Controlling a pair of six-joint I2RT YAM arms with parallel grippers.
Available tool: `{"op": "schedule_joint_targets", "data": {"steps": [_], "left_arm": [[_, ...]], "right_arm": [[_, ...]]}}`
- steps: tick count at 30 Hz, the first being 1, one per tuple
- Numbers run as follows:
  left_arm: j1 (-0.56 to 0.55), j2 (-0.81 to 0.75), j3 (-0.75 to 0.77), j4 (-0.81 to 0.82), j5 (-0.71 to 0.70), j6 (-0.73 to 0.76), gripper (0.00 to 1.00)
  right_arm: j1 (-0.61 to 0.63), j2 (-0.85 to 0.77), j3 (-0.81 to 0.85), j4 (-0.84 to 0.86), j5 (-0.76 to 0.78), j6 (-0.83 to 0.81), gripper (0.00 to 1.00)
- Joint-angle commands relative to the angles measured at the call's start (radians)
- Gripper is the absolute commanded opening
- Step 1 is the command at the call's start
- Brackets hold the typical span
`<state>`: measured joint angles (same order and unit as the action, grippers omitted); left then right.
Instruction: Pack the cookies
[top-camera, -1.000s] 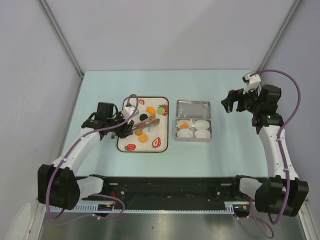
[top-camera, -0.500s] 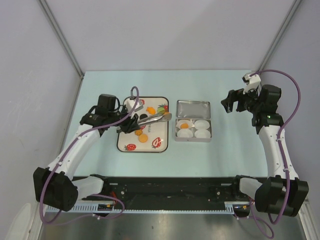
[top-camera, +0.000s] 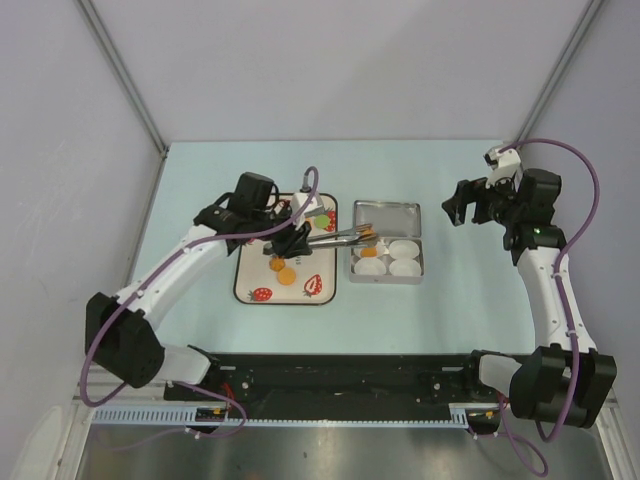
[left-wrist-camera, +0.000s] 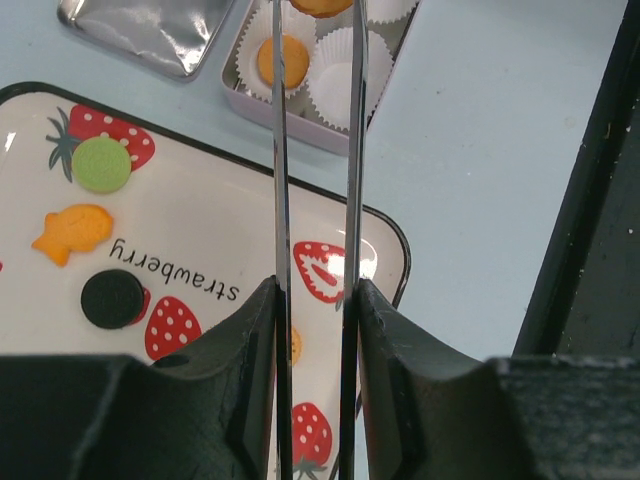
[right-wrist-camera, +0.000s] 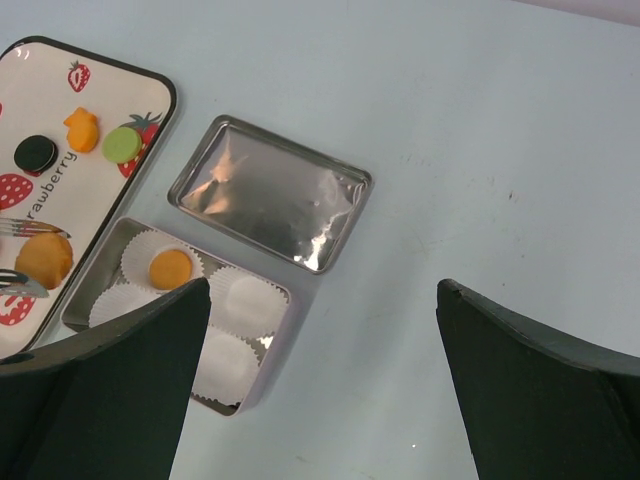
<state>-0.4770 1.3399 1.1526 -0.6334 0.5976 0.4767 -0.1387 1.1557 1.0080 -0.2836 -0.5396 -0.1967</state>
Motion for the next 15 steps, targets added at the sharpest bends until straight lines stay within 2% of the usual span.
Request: {"op": "schedule_joint_targets", "data": {"steps": [1, 15], "left_arm": [[-0.041, 0.076, 0.081, 0.064, 0.001, -0.024, 0.33], [-0.164, 0.311, 0.272, 0.104, -0.065, -0.043, 0.33]], "right_arm": [[-0.013, 0.012, 0.000, 0.006, -0.005, -0.010, 1.00], [-0.030, 0.021, 0.000, 0.003, -0.010, -0.014, 1.00]]}}
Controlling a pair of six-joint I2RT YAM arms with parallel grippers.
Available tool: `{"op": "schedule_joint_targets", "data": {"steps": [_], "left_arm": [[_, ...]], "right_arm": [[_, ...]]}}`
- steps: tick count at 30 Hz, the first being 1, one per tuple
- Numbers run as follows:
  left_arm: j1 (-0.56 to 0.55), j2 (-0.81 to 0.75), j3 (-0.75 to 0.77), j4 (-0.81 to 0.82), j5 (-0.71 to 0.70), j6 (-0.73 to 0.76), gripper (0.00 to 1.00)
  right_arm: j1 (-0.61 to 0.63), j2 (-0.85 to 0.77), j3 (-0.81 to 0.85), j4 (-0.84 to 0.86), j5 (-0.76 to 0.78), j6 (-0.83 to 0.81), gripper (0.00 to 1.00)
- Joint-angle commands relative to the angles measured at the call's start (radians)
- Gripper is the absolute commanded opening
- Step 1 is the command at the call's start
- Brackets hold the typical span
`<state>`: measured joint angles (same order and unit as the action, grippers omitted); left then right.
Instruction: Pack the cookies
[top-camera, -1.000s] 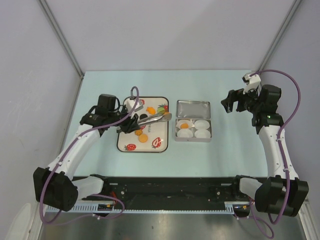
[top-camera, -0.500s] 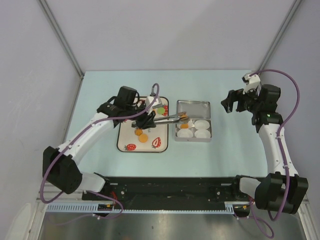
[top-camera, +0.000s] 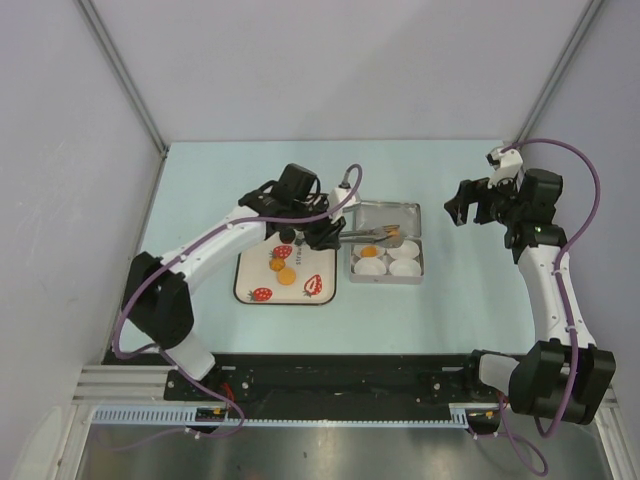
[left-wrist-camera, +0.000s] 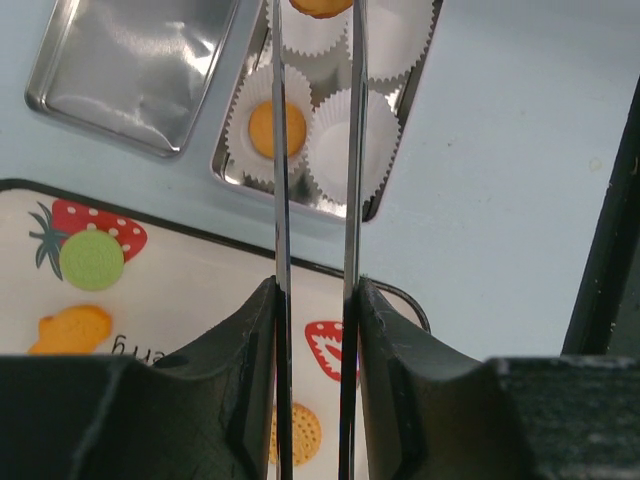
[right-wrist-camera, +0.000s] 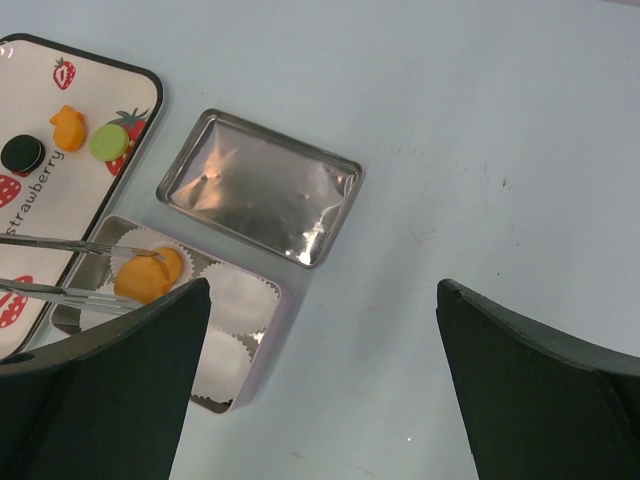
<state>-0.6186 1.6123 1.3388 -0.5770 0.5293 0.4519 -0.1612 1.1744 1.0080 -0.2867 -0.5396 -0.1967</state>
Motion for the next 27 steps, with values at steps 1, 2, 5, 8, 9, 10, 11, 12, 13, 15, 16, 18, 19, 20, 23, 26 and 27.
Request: {"op": "schedule_joint_targets", "data": {"steps": [1, 2, 5, 8, 9, 10, 11, 12, 13, 15, 16, 18, 19, 20, 23, 26, 27], "left_arm": [[-0.026, 0.047, 0.095, 0.048, 0.001, -0.018, 0.33], [-0.033, 0.069, 0.111, 0.048, 0.000, -0.019, 0.33], [-0.049, 0.096, 0.128, 0.052, -0.006, -0.021, 0.33], [-0.061, 0.112, 0.131, 0.066, -0.014, -0.022, 0.33], [-0.064, 0.121, 0.131, 0.069, -0.015, -0.024, 0.33], [-0.066, 0.126, 0.131, 0.072, -0.014, -0.024, 0.33], [-0.066, 0.129, 0.131, 0.075, -0.014, -0.024, 0.33], [-0.067, 0.135, 0.131, 0.078, -0.015, -0.027, 0.34], [-0.072, 0.139, 0.132, 0.081, -0.017, -0.025, 0.33], [-0.075, 0.150, 0.132, 0.088, -0.025, -0.025, 0.33], [-0.078, 0.152, 0.135, 0.088, -0.026, -0.024, 0.34], [-0.082, 0.159, 0.140, 0.088, -0.034, -0.022, 0.33], [-0.084, 0.161, 0.138, 0.091, -0.035, -0.021, 0.33], [-0.086, 0.162, 0.138, 0.094, -0.040, -0.021, 0.33], [-0.087, 0.170, 0.140, 0.098, -0.049, -0.019, 0.33], [-0.089, 0.170, 0.137, 0.098, -0.054, -0.019, 0.34], [-0.089, 0.173, 0.137, 0.098, -0.054, -0.018, 0.34]], "right_arm": [[-0.008, 0.002, 0.000, 0.006, -0.011, -0.014, 1.00], [-0.008, 0.002, 0.000, 0.006, -0.013, -0.015, 0.99], [-0.008, 0.007, 0.000, 0.006, -0.014, -0.015, 1.00], [-0.008, 0.011, 0.000, 0.007, -0.014, -0.015, 1.00], [-0.009, 0.011, 0.000, 0.006, -0.014, -0.015, 1.00], [-0.009, 0.014, 0.001, 0.006, -0.016, -0.015, 1.00], [-0.009, 0.013, 0.000, 0.006, -0.016, -0.015, 1.00], [-0.009, 0.013, 0.000, 0.007, -0.017, -0.015, 1.00], [-0.009, 0.014, 0.000, 0.006, -0.017, -0.015, 1.00], [-0.009, 0.013, 0.000, 0.006, -0.020, -0.017, 1.00], [-0.009, 0.010, 0.000, 0.006, -0.022, -0.017, 1.00], [-0.009, 0.007, 0.000, 0.006, -0.023, -0.017, 1.00], [-0.009, 0.005, 0.000, 0.006, -0.023, -0.017, 1.00], [-0.009, 0.005, 0.001, 0.007, -0.023, -0.017, 1.00], [-0.009, 0.004, 0.001, 0.006, -0.025, -0.017, 1.00], [-0.009, 0.005, 0.000, 0.006, -0.028, -0.018, 1.00], [-0.009, 0.007, 0.000, 0.004, -0.028, -0.018, 1.00]]}}
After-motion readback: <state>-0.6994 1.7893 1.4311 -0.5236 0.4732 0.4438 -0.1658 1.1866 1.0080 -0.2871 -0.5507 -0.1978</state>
